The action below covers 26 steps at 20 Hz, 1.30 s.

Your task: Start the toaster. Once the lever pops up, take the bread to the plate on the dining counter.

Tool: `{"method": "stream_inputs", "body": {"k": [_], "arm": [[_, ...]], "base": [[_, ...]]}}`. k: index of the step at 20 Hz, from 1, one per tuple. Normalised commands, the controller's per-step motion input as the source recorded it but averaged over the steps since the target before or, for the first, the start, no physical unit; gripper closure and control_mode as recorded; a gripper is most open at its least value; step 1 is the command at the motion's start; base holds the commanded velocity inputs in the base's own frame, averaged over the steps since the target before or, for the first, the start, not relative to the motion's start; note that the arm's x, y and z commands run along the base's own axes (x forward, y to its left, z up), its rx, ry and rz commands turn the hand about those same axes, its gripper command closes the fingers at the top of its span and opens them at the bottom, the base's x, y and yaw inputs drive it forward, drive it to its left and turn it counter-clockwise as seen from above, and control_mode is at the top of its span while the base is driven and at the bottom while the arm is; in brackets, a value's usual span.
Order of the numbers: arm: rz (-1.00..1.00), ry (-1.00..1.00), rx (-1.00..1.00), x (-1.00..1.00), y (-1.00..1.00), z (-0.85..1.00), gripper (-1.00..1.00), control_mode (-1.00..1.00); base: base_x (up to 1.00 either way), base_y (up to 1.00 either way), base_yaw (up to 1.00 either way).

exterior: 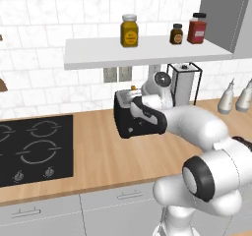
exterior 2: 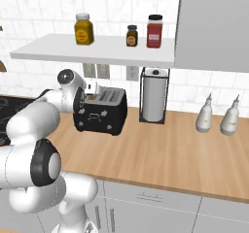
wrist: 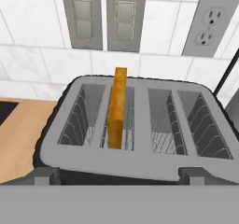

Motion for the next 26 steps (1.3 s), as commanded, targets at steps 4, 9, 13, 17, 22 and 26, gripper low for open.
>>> {"method": "stream_inputs", "body": {"k": [4,9,13,17,22,26], "arm": [[0.00,0.00,0.00,0.20,0.00,-0.11,-1.00,-1.00],[0.00,0.00,0.00,0.17,0.00,-0.10,-1.00,-1.00],[0.00,0.00,0.00,0.08,0.00,-0.18,-1.00,-1.00],[0.00,0.00,0.00,0.10,0.05,-0.06,-1.00,-1.00],[0.00,0.00,0.00,0.08,0.11,-0.02,-1.00,-1.00],[0.00,0.00,0.00,0.23,0.06,-0.03,-1.00,-1.00]], "base": [[0.00,0.00,0.00],[0.00,0.00,0.00],[0.00,0.00,0.00],[0.00,0.00,0.00],[0.00,0.00,0.00],[0.00,0.00,0.00]]}}
